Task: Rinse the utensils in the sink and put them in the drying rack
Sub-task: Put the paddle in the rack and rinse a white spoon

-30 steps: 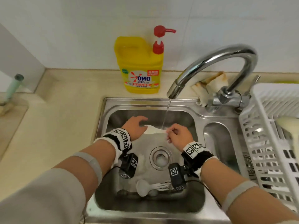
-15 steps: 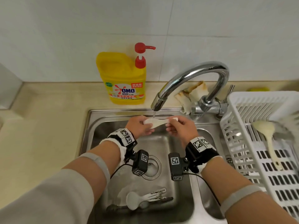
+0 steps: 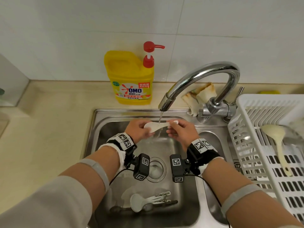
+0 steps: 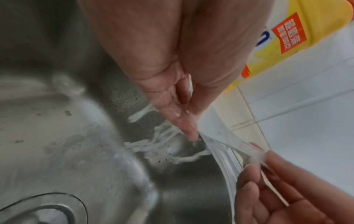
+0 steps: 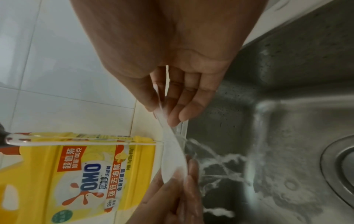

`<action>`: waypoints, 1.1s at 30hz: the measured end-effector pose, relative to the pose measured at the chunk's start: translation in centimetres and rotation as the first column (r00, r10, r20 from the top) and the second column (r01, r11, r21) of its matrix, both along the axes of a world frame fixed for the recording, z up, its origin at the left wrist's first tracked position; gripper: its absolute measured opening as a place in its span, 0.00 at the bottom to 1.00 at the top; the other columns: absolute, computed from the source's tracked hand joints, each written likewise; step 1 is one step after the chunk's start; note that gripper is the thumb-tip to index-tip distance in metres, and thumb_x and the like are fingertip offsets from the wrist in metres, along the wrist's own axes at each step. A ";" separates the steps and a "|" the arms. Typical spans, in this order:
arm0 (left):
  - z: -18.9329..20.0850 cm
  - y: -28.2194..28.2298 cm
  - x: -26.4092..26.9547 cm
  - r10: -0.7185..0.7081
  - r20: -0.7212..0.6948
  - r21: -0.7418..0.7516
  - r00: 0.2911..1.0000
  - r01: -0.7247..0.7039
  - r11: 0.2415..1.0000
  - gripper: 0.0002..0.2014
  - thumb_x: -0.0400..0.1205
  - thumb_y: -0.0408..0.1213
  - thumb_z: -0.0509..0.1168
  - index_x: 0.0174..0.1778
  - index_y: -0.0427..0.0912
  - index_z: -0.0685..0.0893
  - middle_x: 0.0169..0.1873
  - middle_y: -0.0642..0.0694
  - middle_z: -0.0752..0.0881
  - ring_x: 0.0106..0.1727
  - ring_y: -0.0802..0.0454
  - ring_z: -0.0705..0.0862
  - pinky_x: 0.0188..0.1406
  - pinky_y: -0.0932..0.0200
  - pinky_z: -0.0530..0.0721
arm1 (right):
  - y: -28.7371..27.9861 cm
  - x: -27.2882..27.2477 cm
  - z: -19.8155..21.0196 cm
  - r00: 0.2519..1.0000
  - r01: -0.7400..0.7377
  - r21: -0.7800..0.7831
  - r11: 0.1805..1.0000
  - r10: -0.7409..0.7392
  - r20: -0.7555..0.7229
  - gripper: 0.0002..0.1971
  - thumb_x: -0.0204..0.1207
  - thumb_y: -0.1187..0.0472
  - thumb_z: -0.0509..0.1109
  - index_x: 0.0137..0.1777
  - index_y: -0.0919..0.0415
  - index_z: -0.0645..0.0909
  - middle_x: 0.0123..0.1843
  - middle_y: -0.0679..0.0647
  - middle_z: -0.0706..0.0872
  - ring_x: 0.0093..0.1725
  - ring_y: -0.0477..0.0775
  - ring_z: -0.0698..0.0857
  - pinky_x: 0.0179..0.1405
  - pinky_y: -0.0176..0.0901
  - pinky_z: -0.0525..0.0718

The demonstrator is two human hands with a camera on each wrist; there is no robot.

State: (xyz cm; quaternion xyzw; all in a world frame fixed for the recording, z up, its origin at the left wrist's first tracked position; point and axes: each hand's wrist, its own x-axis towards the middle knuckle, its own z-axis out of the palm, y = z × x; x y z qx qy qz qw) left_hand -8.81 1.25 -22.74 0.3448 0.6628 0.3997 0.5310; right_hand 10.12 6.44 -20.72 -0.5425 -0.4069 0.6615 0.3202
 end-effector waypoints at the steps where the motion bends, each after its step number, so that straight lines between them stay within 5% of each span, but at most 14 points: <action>1: 0.0 -0.2 -0.3 0.022 0.020 -0.003 1.000 -0.022 1.000 0.14 0.79 0.20 0.67 0.56 0.39 0.89 0.51 0.36 0.91 0.47 0.43 0.92 0.43 0.56 0.91 | 0.1 -0.3 -0.1 1.000 -0.008 -0.018 1.000 0.008 -0.010 0.05 0.82 0.66 0.71 0.48 0.62 0.89 0.37 0.57 0.89 0.35 0.51 0.89 0.39 0.42 0.88; 5: -0.2 -0.7 -1.9 0.109 0.017 -0.016 0.994 -0.109 0.994 0.11 0.84 0.26 0.66 0.55 0.42 0.90 0.45 0.40 0.92 0.38 0.51 0.92 0.31 0.66 0.85 | 0.2 -1.6 -0.9 0.998 -0.062 -0.021 0.998 0.062 0.016 0.03 0.80 0.67 0.73 0.48 0.64 0.89 0.37 0.59 0.91 0.37 0.52 0.90 0.42 0.43 0.88; 10: -0.9 -1.0 -3.6 0.202 0.010 -0.047 0.979 -0.201 0.978 0.09 0.85 0.31 0.65 0.57 0.36 0.88 0.44 0.37 0.92 0.36 0.51 0.92 0.27 0.66 0.83 | 0.1 -3.0 -1.3 0.992 -0.116 -0.009 0.993 0.117 0.040 0.05 0.79 0.65 0.74 0.50 0.66 0.89 0.38 0.60 0.92 0.35 0.52 0.89 0.39 0.42 0.88; 17: -0.9 -1.7 -4.1 0.307 0.129 -0.061 0.943 -0.302 0.951 0.08 0.87 0.34 0.65 0.55 0.36 0.87 0.44 0.37 0.91 0.37 0.49 0.92 0.31 0.63 0.88 | 0.0 -4.2 -1.1 0.983 -0.173 -0.039 0.984 0.176 0.059 0.07 0.82 0.63 0.70 0.51 0.61 0.90 0.30 0.53 0.87 0.26 0.48 0.80 0.29 0.39 0.80; 26: 0.2 -1.7 -2.8 0.177 0.165 -0.032 0.970 -0.174 0.984 0.10 0.82 0.21 0.66 0.55 0.35 0.87 0.49 0.33 0.90 0.42 0.43 0.93 0.41 0.61 0.92 | 0.3 -3.9 -0.5 0.993 -0.117 -0.068 0.991 0.118 0.007 0.07 0.82 0.61 0.72 0.51 0.63 0.89 0.34 0.56 0.89 0.26 0.48 0.81 0.26 0.37 0.78; 33: 0.1 -0.6 -0.8 0.113 0.078 -0.038 0.991 -0.110 0.993 0.07 0.81 0.34 0.73 0.53 0.38 0.89 0.44 0.37 0.92 0.41 0.50 0.93 0.33 0.65 0.87 | 0.7 -2.9 0.6 0.995 -0.086 -0.049 0.995 0.084 -0.054 0.10 0.84 0.58 0.69 0.52 0.63 0.90 0.34 0.55 0.89 0.29 0.49 0.83 0.27 0.38 0.79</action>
